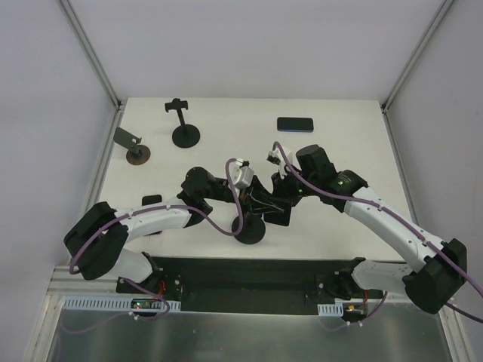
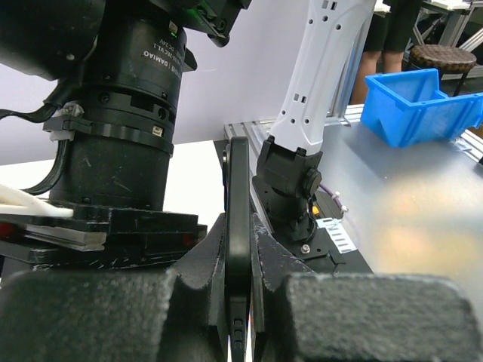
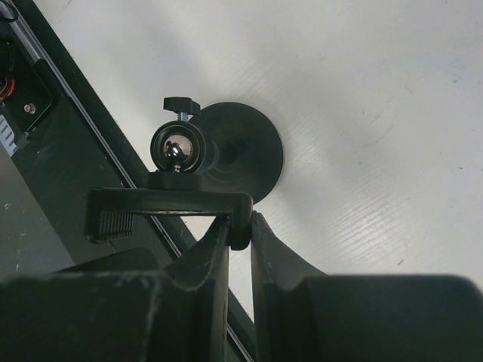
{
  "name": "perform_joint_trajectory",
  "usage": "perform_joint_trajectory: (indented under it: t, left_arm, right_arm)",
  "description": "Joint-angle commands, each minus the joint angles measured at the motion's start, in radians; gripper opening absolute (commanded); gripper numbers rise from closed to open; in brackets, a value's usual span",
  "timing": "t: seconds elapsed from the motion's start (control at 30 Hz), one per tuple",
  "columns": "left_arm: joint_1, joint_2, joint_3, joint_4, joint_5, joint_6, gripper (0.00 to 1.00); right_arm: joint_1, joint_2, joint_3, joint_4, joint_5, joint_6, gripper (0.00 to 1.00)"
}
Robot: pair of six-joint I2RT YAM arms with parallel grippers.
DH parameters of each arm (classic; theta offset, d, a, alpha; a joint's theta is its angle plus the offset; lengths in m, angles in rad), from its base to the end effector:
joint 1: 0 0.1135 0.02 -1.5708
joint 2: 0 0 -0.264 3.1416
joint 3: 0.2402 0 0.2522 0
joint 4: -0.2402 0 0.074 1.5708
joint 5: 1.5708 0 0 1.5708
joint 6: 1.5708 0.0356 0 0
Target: Place the phone on the phone stand
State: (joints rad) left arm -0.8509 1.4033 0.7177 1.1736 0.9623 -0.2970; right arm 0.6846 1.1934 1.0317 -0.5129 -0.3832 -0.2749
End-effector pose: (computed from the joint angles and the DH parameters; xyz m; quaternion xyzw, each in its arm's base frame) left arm 0.1672 -0.2350 0.3094 0.5064 0.3310 -0.6128 0.5085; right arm 0.1912 0.1733 0.3119 -0.4816 0.7468 0.2546 0.3815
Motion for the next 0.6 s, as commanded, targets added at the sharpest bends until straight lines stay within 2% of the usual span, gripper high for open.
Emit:
perform_joint_trajectory:
  t: [0.0, 0.33, 0.57]
  left_arm:
    - [0.019, 0.011, 0.034, 0.133, 0.055, 0.006, 0.00]
    - [0.073, 0.117, 0.074, 0.265, 0.125, -0.137, 0.00]
    - [0.102, 0.074, 0.025, 0.179, 0.060, -0.079, 0.00]
  right_arm:
    - [0.000, -0.048, 0.025, 0.054, -0.098, -0.009, 0.01]
    - [-0.011, -0.048, 0.033, 0.050, -0.120, -0.035, 0.01]
    - [-0.028, -0.084, 0.018, 0.066, -0.040, -0.038, 0.01]
